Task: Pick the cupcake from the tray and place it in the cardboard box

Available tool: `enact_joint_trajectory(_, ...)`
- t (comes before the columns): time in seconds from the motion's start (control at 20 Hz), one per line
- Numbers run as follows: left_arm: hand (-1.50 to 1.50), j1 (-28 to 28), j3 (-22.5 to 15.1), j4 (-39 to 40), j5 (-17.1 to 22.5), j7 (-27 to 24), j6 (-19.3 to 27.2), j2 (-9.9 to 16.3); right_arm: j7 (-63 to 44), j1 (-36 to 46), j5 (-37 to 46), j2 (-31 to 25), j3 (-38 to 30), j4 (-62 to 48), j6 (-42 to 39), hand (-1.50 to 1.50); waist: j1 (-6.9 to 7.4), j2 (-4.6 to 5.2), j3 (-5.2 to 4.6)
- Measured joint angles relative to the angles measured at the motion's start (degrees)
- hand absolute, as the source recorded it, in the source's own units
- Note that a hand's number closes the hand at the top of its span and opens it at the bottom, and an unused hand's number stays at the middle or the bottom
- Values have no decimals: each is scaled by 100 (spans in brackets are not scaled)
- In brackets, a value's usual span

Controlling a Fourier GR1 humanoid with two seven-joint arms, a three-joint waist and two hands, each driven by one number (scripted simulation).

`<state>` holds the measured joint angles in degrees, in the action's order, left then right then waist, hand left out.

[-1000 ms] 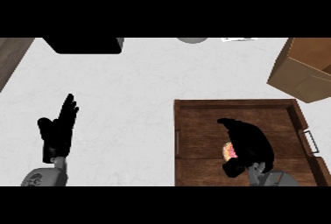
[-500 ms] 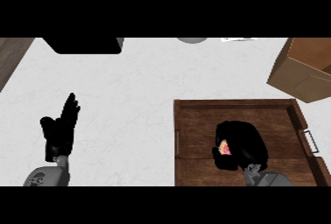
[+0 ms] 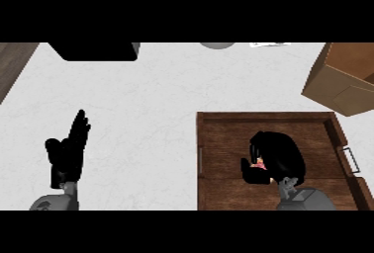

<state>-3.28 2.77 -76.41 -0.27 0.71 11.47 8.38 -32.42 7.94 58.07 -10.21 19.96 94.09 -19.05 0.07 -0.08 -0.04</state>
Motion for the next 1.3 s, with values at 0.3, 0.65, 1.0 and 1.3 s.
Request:
enact_joint_trajectory(0.3,0,-3,23,-74,-45,75,-2,-14,-48,31,163,-101,-42,879,-225,150,-15,0,3)
enact_joint_trajectory(0.65,0,-140,104,19,-11,119,-55,24,-619,329,-25,-77,-396,2658,-976,150,-46,-13,0)
enact_joint_trajectory(1.0,0,-179,159,109,-13,81,-115,52,-1096,1154,-534,-168,-1465,3533,-1809,150,-23,-5,0)
enact_joint_trajectory(1.3,0,-259,170,68,-23,199,-123,35,-583,1594,-840,-828,-2599,3112,-1827,150,-7,4,3)
